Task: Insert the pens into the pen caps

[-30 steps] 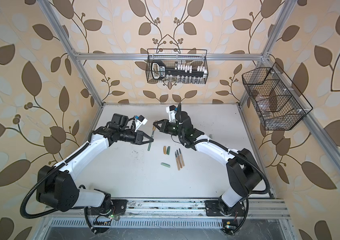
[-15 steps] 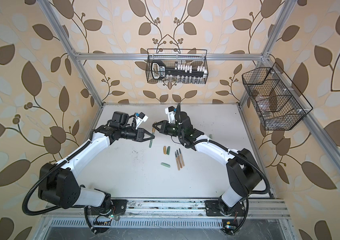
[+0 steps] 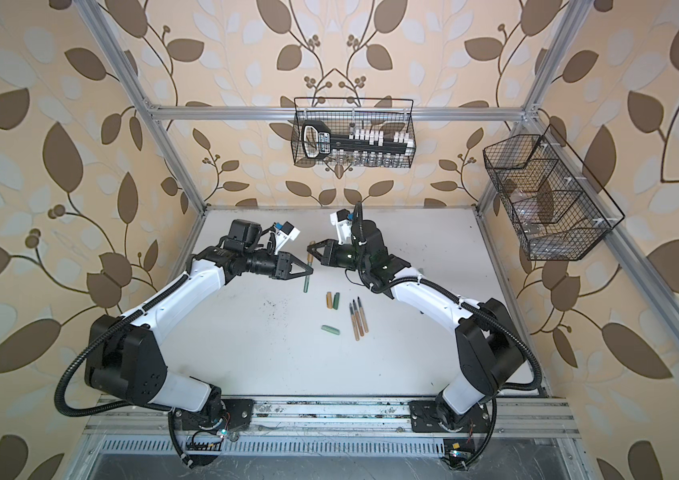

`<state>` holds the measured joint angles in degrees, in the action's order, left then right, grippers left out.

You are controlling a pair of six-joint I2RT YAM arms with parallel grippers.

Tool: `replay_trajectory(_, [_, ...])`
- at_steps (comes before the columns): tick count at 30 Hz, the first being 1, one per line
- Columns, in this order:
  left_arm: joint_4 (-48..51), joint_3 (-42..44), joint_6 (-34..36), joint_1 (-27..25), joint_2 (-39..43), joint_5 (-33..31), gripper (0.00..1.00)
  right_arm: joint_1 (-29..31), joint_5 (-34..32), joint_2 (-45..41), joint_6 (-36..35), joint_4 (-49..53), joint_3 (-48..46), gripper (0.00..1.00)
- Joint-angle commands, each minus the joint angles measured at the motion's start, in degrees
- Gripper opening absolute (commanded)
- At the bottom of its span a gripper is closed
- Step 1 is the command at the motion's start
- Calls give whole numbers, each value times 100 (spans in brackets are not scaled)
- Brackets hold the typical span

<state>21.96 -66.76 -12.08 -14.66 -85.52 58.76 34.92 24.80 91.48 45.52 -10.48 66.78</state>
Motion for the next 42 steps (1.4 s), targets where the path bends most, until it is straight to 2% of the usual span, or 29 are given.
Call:
replay_trajectory(1, [-2194, -864, -543, 485, -168, -671, 0, 384, 1553, -223, -395, 1476, -505, 0])
replay_trajectory(5, [-2218, -1071, -531, 575, -308, -602, 0, 442, 1613, -324, -353, 1511, -666, 0])
replay_trajectory(9, [-2292, -1056, -603, 613, -358, -489, 0, 273, 1536, -455, 299, 775, -798, 0])
replay_trajectory(11, [-2266, -1030, -643, 613, -372, -345, 0, 160, 1422, -473, 388, 672, -670, 0])
replay_trajectory(12, [-2230, -1002, -667, 613, -378, -306, 5, 100, 1358, -439, 381, 727, -558, 0])
replay_trajectory(13, [-2181, -984, -676, 613, -363, -292, 12, 50, 1277, -438, 386, 764, -482, 0])
replay_trajectory(14, [-2116, -939, -669, 613, -334, -245, 23, -18, 1202, -430, 421, 758, -387, 0])
replay_trajectory(15, [-1982, -895, -627, 613, -287, -226, 40, -109, 1058, -437, 505, 766, -303, 0])
replay_trajectory(16, [-1801, -855, -546, 613, -229, -233, 54, -215, 927, -469, 566, 791, -261, 0])
replay_trajectory(19, [-1120, -621, -150, 613, 108, -347, 80, -671, 641, -611, 608, 949, -157, 0])
replay_trajectory(20, [-1030, -443, -76, 613, 253, -412, 95, -827, 573, -643, 540, 1123, -117, 0])
replay_trajectory(21, [-920, -297, -19, 617, 457, -497, 99, -982, 577, -649, 416, 1319, -75, 0])
replay_trajectory(24, [-672, -39, 34, 622, 738, -648, 99, -1340, 489, -487, -210, 2403, 221, 0])
replay_trajectory(26, [-598, 30, -38, 622, 804, -745, 99, -1532, 201, -272, -797, 3332, 480, 0])
replay_trajectory(29, [-575, 33, -177, 617, 817, -842, 99, -1727, -547, 184, -1717, 4692, 1046, 0])
replay_trajectory(32, [-597, 23, -333, 613, 874, -955, 99, -1789, -1581, 750, -2475, 5800, 1667, 0])
replay_trajectory(36, [-583, 141, -533, 611, 1111, -1192, 99, -1864, -2460, 1396, -3006, 6447, 2167, 0])
replay_trajectory(42, [-105, 269, -704, 548, 1673, -1577, 99, -2045, -3105, 1994, -3264, 6674, 2368, 0])
